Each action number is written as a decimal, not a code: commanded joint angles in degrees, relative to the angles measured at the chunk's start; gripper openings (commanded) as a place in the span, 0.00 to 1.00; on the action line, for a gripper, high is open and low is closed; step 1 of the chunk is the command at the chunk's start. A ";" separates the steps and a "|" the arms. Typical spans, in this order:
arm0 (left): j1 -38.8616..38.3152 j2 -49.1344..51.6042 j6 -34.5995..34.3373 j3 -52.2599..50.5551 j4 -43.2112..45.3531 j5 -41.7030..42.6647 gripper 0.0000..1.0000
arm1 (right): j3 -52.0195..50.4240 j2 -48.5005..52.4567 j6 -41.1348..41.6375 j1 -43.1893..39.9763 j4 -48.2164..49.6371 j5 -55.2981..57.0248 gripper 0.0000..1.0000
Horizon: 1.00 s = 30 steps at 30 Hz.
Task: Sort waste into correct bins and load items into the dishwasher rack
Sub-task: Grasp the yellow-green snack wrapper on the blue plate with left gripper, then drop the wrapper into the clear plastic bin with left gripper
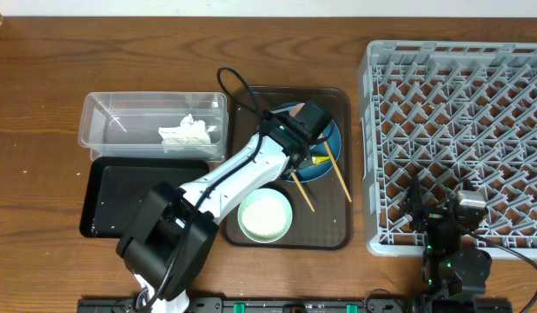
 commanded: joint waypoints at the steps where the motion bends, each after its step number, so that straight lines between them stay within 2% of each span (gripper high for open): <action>1: 0.26 -0.22 -0.26 -0.48 -0.35 -0.55 0.11 | -0.09 -0.04 0.39 -0.55 -0.20 0.22 0.99; 3: 0.26 -0.92 -0.24 -0.48 -0.39 -0.57 0.06 | -0.09 -0.04 0.42 -0.55 -0.20 0.22 0.99; 11: 0.76 -8.68 1.29 -0.48 -2.14 -1.05 0.06 | -0.09 -0.04 0.39 -0.55 -0.20 0.20 0.99; 18: 4.33 -18.34 4.00 -0.48 -4.94 -1.33 0.06 | -0.09 -0.04 0.39 -0.55 -0.20 0.22 0.99; 26: 13.07 -26.03 4.76 -0.48 -9.42 -12.46 0.06 | -0.09 -0.04 0.39 -0.55 -0.20 0.22 0.99; 30: 18.25 -25.81 5.84 -0.50 -9.62 -14.34 0.06 | -0.09 -0.04 0.39 -0.55 -0.17 0.20 0.99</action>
